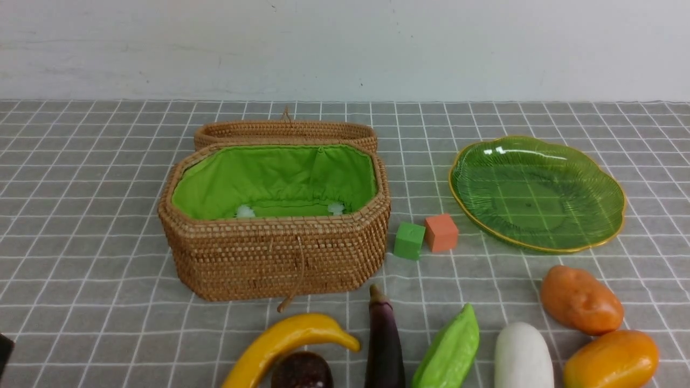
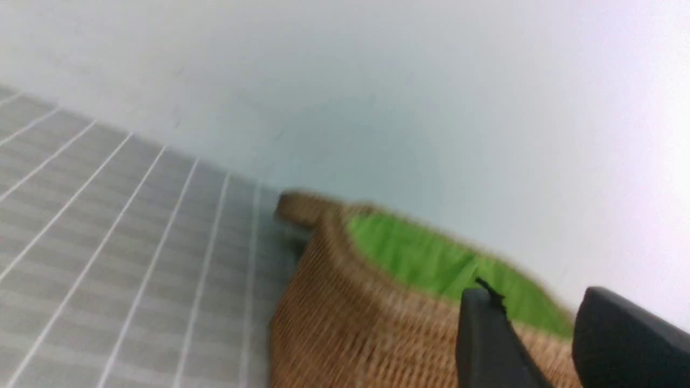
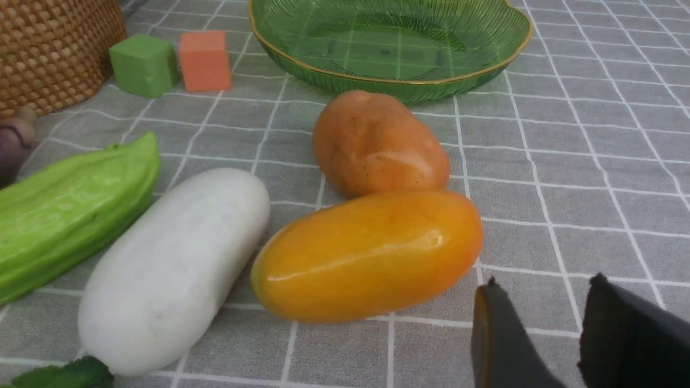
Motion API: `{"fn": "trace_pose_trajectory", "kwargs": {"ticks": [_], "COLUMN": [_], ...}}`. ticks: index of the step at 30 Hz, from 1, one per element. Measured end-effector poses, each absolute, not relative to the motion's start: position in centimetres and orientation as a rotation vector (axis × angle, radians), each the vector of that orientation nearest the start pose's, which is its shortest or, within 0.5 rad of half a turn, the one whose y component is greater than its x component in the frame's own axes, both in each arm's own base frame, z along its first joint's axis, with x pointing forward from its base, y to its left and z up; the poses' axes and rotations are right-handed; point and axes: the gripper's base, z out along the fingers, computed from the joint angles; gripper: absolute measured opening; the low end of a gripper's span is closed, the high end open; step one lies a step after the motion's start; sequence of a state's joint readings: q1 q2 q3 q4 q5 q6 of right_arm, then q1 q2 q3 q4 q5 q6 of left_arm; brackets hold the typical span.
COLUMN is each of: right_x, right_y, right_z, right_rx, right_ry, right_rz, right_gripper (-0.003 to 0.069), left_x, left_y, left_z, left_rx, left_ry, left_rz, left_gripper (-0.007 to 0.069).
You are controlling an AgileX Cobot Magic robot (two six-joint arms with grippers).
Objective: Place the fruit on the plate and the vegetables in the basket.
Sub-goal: Grab a mangosteen with your left arm and put it on the plate on the right
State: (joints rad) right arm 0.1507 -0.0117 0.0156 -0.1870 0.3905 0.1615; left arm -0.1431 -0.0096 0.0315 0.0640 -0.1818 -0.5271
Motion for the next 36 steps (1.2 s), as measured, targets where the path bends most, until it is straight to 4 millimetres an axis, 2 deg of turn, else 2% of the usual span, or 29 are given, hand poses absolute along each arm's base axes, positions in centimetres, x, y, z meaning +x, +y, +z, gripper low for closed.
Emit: {"fn": "trace_pose_trajectory", "kwargs": {"ticks": [2, 3, 6, 7, 8, 9, 11, 12, 13, 14, 15, 16, 18, 20, 22, 23, 26, 29, 32, 34, 36], "right_x": [5.2, 5.2, 5.2, 5.2, 5.2, 5.2, 5.2, 5.2, 5.2, 5.2, 5.2, 5.2, 5.2, 5.2, 5.2, 5.2, 5.2, 5.2, 5.2, 5.2, 5.2], "right_y": [0.1, 0.1, 0.1, 0.1, 0.1, 0.1, 0.1, 0.1, 0.1, 0.1, 0.1, 0.1, 0.1, 0.1, 0.1, 0.1, 0.1, 0.1, 0.1, 0.1, 0.1], "right_z": [17.4, 17.4, 17.4, 17.4, 17.4, 17.4, 17.4, 17.4, 17.4, 17.4, 17.4, 17.4, 17.4, 17.4, 17.4, 17.4, 17.4, 17.4, 17.4, 17.4, 17.4], "right_rx": [-0.103, -0.104, -0.104, -0.104, -0.104, -0.104, -0.104, -0.104, -0.104, -0.104, -0.104, -0.104, -0.104, -0.104, -0.104, -0.104, -0.104, -0.104, -0.104, -0.104, -0.104], "right_ry": [1.868, 1.868, 1.868, 1.868, 1.868, 1.868, 1.868, 1.868, 1.868, 1.868, 1.868, 1.868, 1.868, 1.868, 1.868, 1.868, 1.868, 1.868, 1.868, 1.868, 1.868], "right_rz": [0.030, 0.029, 0.029, 0.029, 0.029, 0.029, 0.029, 0.029, 0.029, 0.029, 0.029, 0.029, 0.029, 0.029, 0.029, 0.029, 0.029, 0.029, 0.029, 0.029, 0.029], "right_gripper": [0.0241, 0.0241, 0.0241, 0.0241, 0.0241, 0.0241, 0.0241, 0.0241, 0.0241, 0.0241, 0.0241, 0.0241, 0.0241, 0.0241, 0.0241, 0.0241, 0.0241, 0.0241, 0.0241, 0.0241, 0.0241], "left_x": [5.2, 4.9, 4.2, 3.6, 3.3, 2.5, 1.9, 1.9, 2.2, 3.1, 3.1, 3.9, 5.6, 8.7, 9.8, 12.0, 14.0, 16.7, 18.1, 18.6, 19.2], "left_y": [-0.9, -0.9, -0.8, -0.6, -0.6, -0.4, -0.3, -0.2, -0.2, -0.2, -0.2, -0.3, -0.4, -0.5, -0.6, -0.7, -1.1, -2.3, -4.8, -5.7, -8.2], "left_z": [22.5, 23.3, 26.1, 28.2, 29.0, 31.8, 35.2, 35.8, 38.4, 39.3, 39.8, 40.3, 40.4, 39.3, 38.6, 37.3, 36.2, 33.8, 31.9, 31.5, 31.3], "left_rx": [-0.194, -0.180, -0.182, -0.179, -0.176, -0.166, -0.168, -0.173, -0.198, -0.221, -0.224, -0.240, -0.256, -0.255, -0.249, -0.239, -0.247, -0.261, -0.054, 0.029, 0.176], "left_ry": [1.265, 1.183, 1.123, 1.100, 1.094, 1.086, 1.121, 1.141, 1.242, 1.350, 1.356, 1.450, 1.612, 1.863, 1.943, 2.063, 2.158, 2.342, 2.501, 2.538, 2.592], "left_rz": [-0.536, -0.554, -0.577, -0.574, -0.571, -0.550, -0.520, -0.516, -0.494, -0.473, -0.472, -0.448, -0.392, -0.272, -0.228, -0.167, -0.152, -0.211, -0.235, -0.231, -0.253], "left_gripper": [0.0239, 0.0239, 0.0239, 0.0239, 0.0239, 0.0239, 0.0239, 0.0239, 0.0239, 0.0239, 0.0239, 0.0239, 0.0239, 0.0239, 0.0239, 0.0239, 0.0239, 0.0239, 0.0239, 0.0244, 0.0263]}}
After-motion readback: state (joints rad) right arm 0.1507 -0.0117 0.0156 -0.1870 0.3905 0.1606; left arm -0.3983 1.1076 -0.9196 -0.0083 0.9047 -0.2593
